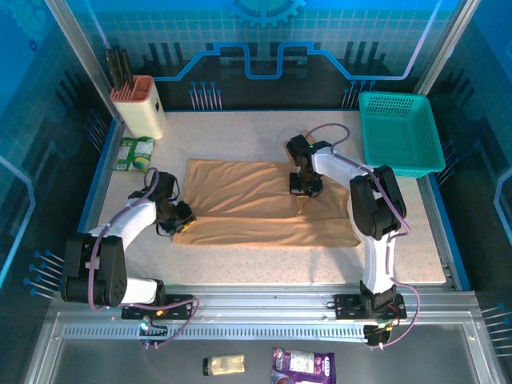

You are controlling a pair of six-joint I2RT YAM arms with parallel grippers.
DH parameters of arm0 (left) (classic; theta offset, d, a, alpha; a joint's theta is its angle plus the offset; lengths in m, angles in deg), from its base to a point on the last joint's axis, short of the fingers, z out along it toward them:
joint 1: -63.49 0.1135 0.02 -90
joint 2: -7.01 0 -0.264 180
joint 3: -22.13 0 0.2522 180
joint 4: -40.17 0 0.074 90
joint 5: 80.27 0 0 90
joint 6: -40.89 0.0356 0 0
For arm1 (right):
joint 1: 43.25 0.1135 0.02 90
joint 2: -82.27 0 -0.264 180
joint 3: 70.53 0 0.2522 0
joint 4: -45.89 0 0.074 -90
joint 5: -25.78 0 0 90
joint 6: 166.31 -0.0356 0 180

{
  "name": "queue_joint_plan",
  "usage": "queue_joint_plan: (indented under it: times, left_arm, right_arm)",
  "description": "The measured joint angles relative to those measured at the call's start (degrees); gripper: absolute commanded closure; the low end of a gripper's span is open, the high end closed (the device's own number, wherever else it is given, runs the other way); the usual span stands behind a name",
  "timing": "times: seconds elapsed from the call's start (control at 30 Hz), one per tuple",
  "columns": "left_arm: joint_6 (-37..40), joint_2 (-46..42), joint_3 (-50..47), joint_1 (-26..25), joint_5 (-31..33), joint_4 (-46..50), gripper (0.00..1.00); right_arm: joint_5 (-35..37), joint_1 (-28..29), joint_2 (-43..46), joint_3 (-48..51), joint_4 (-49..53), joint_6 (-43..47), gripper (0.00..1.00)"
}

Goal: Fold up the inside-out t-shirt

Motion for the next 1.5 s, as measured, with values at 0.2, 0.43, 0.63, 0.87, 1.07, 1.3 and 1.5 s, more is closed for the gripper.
queue_joint_plan:
  times: [0.2,0.43,0.63,0.87,1.07,1.3,1.5]
  left_arm:
    - [0.0,0.0,0.0,0.0,0.0,0.1,0.80]
    - [0.0,0.0,0.0,0.0,0.0,0.2,0.80]
    - [0.1,0.0,0.0,0.0,0.0,0.2,0.80]
    - [0.7,0.0,0.0,0.0,0.0,0.4,0.80]
    - [0.9,0.1,-0.7,0.0,1.6,0.6,0.80]
    - [0.5,0.1,-4.6,0.1,5.3,1.6,0.80]
    - [0.5,-0.9,-4.6,1.6,8.0,2.9,0.79]
  right_arm:
    - [0.0,0.7,0.0,-1.2,0.8,0.0,0.93]
    - [0.0,0.7,0.0,-1.5,0.8,0.0,0.87]
    - [-2.0,0.6,0.0,-1.5,-0.9,0.1,0.64]
    - [-4.9,0.1,2.6,-0.1,-4.4,0.2,0.50]
    - [-6.0,-3.6,10.8,5.5,-6.1,0.2,0.48]
    - [-7.0,-10.0,17.6,12.7,-6.4,0.2,0.47]
    - [-7.4,-12.3,20.3,13.3,-6.3,1.0,0.48]
